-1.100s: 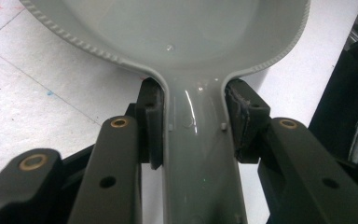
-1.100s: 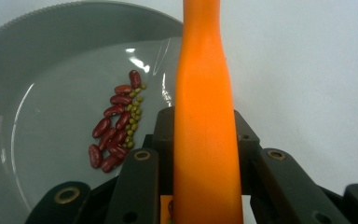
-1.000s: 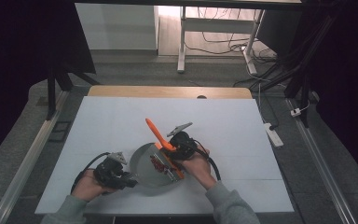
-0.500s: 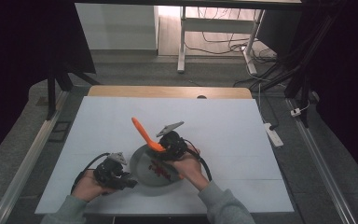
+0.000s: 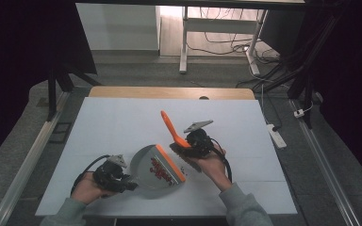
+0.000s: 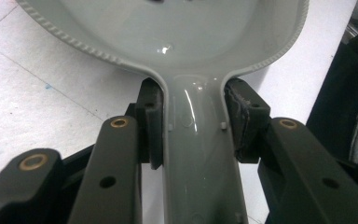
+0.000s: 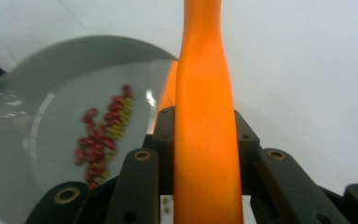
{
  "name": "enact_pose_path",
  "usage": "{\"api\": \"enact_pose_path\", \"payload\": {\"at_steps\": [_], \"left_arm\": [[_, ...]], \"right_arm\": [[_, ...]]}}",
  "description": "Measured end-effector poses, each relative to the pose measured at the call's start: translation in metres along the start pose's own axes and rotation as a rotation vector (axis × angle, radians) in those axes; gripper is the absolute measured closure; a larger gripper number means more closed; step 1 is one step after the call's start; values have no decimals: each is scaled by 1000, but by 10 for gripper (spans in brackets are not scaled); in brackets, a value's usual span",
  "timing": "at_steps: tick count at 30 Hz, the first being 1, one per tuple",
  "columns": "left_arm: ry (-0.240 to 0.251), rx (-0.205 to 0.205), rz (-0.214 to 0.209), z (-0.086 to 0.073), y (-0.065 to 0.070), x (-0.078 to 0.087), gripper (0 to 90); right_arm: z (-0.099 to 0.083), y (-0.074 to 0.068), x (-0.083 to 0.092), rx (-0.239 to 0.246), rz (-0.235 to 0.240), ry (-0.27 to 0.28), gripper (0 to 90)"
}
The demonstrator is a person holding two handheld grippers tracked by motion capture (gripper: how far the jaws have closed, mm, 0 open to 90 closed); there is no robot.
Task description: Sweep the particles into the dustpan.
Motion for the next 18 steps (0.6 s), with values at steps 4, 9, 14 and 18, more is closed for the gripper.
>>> {"api": "enact_pose_path", "payload": {"at_steps": [4,9,14,18], "left_arm": [[-6,-10,-3,-1,2,2,614],[-11,-15,-4,-1,4,2,614],[-11,-25,2,0,5,1,614],[-9,-22,1,1,7,0,614]], "right_arm": [[-8,9,3,-10,-33,1,710],[-14,15,0,-5,-70,-29,710],[-16,14,-7,1,-65,-60,710],[-18,12,-11,10,-59,-74,710]]}}
Point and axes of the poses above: each handheld gripper's, and its own axes: x roughly backward along the jaws, z roughly out of its top, y roughly to its right, the point moved 1 cm from there along -x, roughly forward along the jaws, and after that the axes turned 6 degrees about y, right-handed, at the moved point
